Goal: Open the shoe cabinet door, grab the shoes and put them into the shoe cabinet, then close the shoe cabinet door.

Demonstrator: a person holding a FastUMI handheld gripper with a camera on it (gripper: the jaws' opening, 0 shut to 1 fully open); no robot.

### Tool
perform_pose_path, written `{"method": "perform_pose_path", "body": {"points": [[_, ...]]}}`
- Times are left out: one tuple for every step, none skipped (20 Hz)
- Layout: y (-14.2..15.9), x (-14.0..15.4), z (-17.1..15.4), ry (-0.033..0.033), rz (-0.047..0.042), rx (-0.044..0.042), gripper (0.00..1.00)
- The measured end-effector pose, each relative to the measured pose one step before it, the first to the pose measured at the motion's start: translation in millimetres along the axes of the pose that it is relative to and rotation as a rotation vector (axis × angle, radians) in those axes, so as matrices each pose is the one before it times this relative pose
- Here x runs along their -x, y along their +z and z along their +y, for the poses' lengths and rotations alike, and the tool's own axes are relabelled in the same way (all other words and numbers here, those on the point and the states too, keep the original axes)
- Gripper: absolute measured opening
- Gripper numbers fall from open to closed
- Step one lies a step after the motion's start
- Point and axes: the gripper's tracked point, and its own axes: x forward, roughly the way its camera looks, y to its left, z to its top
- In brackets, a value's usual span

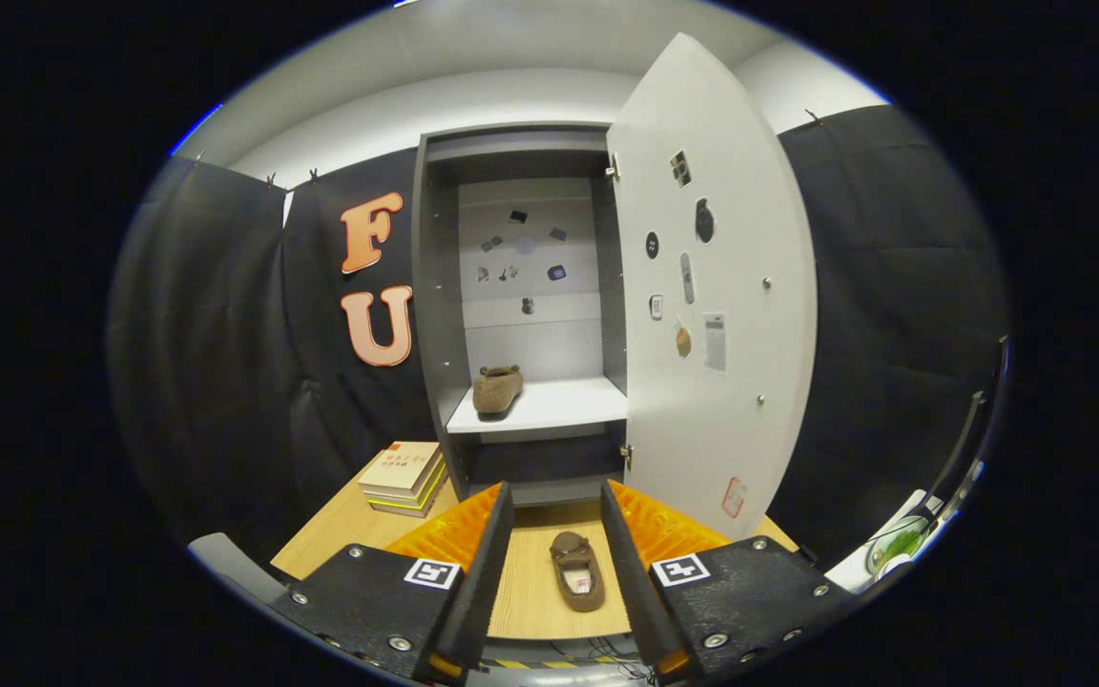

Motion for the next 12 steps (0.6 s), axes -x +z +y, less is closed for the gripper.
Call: {"method": "perform_pose_path", "body": {"points": [[-5.59,-3.93,9.22,0.00762,0.00550,0.00522,0.63],[-5.53,-3.21,7.01,0.00803,0.00442,0.00270,0.66],[-7.71,-4.02,4.95,0.00835,0.00854,-0.00108,0.69],[-8.59,-4.35,2.82,0.00590,0.01324,-0.00408,0.71],[-10.09,-8.01,2.12,0.00308,0.01632,-0.00400,0.72],[-9.57,-7.09,1.04,0.00563,0.01704,-0.00308,0.73],[-9.90,-9.76,1.34,0.00807,0.01492,-0.00029,0.73],[-9.91,-9.33,0.22,0.00770,0.01698,0.00211,0.73],[-11.35,-9.45,0.67,0.01241,0.01875,-0.00134,0.73],[-9.79,-9.12,-0.38,0.01073,0.01154,-0.00270,0.73],[-10.76,-9.96,-0.85,0.00997,0.01763,-0.00175,0.74],[-10.20,-8.44,-0.75,0.01167,0.01373,-0.00485,0.73]]}}
